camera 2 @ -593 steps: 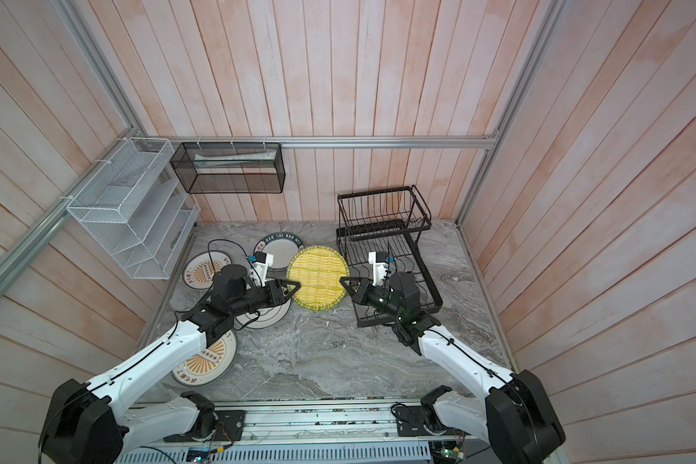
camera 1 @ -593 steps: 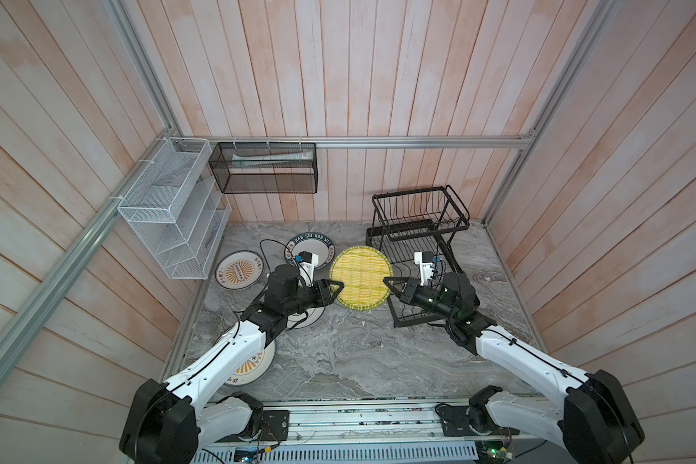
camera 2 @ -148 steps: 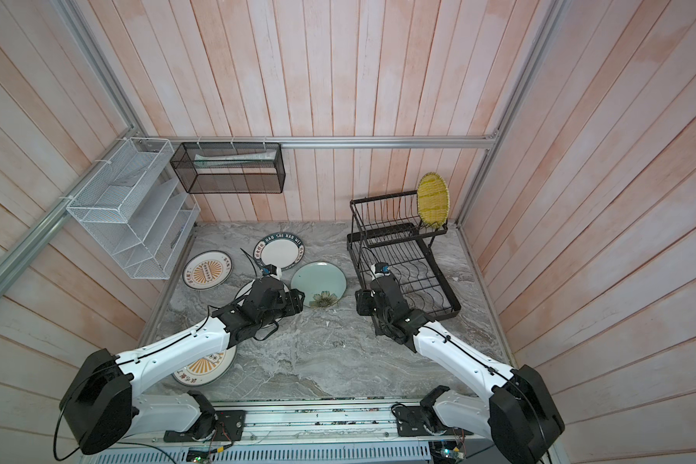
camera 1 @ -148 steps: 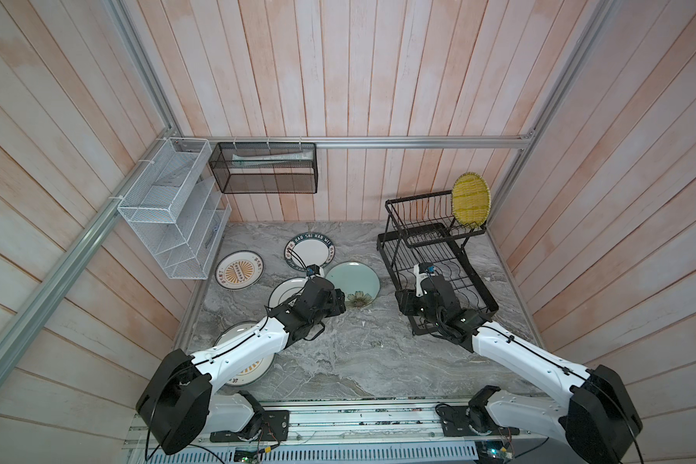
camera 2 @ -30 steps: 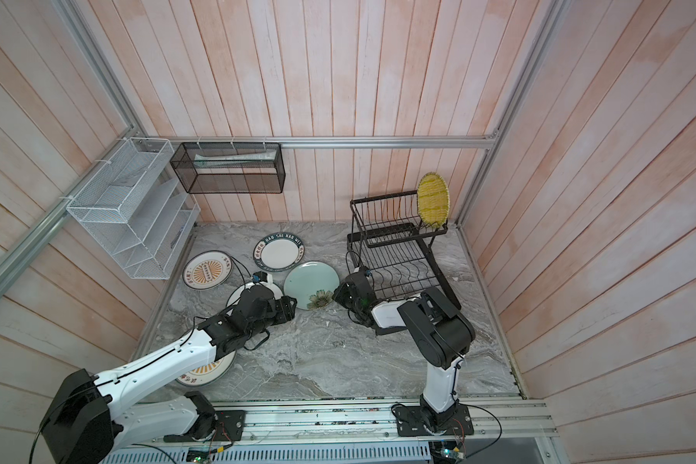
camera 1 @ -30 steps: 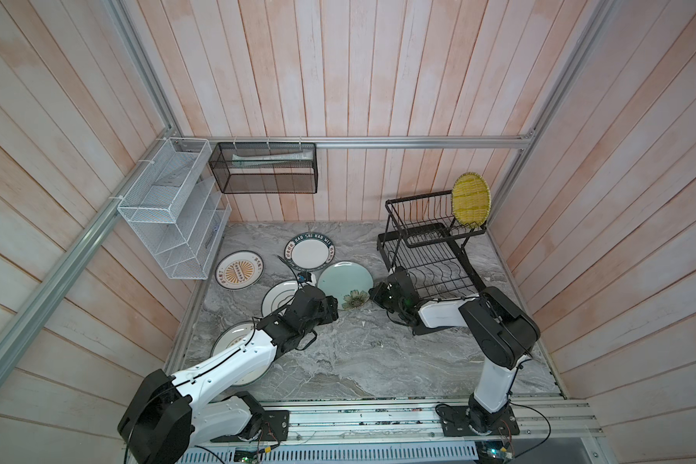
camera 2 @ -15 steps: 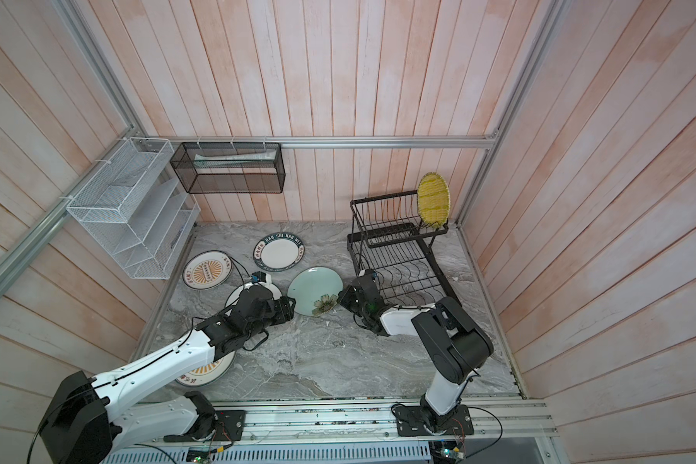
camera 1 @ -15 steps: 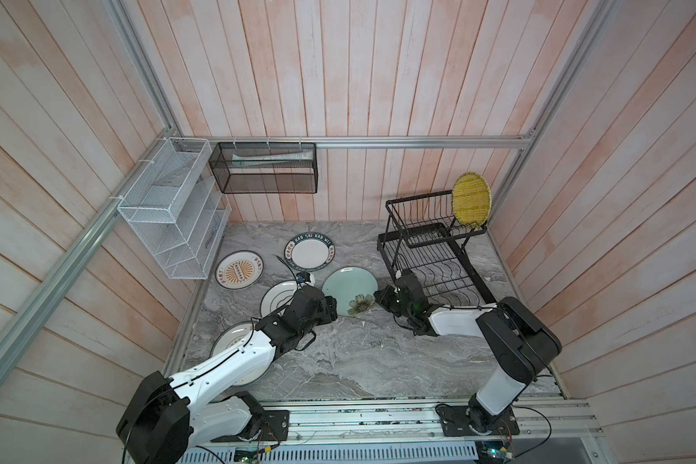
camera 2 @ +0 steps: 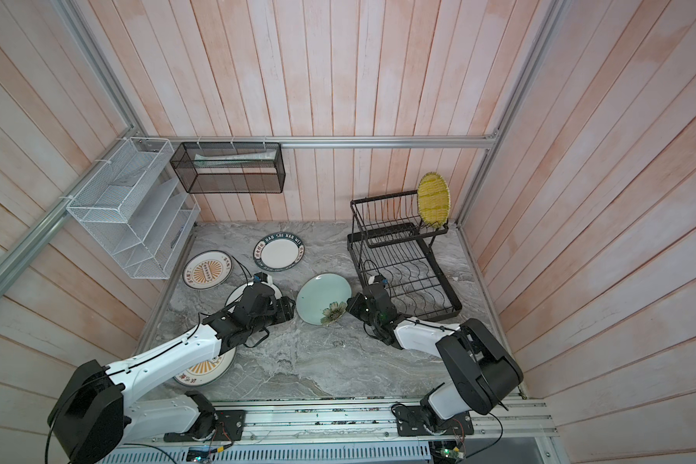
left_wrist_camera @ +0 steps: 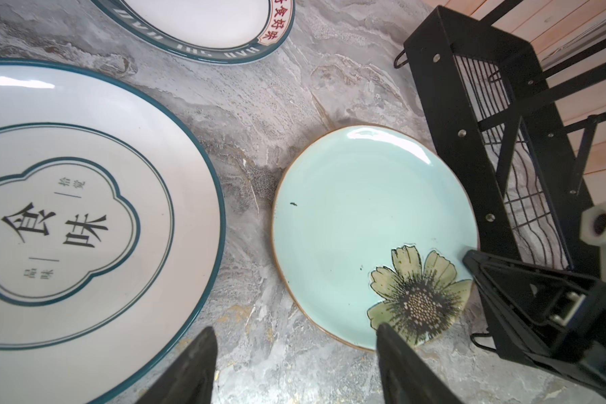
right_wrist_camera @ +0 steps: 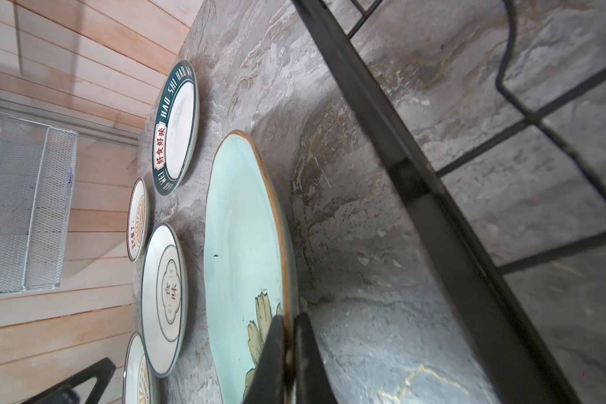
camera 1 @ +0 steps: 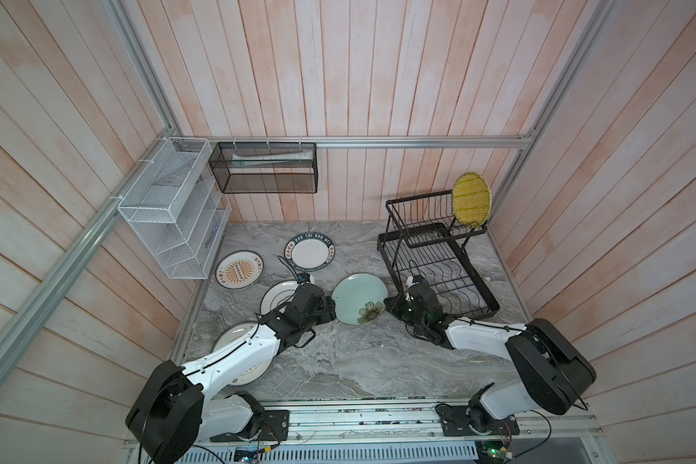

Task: Load the plates into the dish rack
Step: 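Drag the pale green plate toward the robot with the right gripper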

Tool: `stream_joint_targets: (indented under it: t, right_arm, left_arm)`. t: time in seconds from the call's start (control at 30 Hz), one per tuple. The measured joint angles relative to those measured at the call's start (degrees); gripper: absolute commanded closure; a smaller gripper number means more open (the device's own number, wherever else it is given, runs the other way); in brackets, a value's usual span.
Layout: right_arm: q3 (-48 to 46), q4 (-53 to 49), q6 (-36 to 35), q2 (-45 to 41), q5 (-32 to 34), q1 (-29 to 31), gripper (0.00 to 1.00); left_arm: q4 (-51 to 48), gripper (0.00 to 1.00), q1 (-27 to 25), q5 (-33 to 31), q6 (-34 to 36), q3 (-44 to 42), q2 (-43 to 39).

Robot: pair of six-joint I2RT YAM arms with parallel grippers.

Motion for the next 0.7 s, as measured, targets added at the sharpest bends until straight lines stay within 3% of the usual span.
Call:
stream_joint_targets:
  t: [0.33,0.7]
  right_arm:
    - [-5.44,-4.87,-1.29,-8.15,-0.44,3.28,1.0]
    - [-7.69,-7.5,-2.4,-9.64,-0.59,13.35,1.0]
  left_arm:
    - [0.66,0.28,0.0,1.73,-0.04,0.0,2.82]
    - [0.94,0.28,0.0,1.88,-0.46,-0.15,2.58]
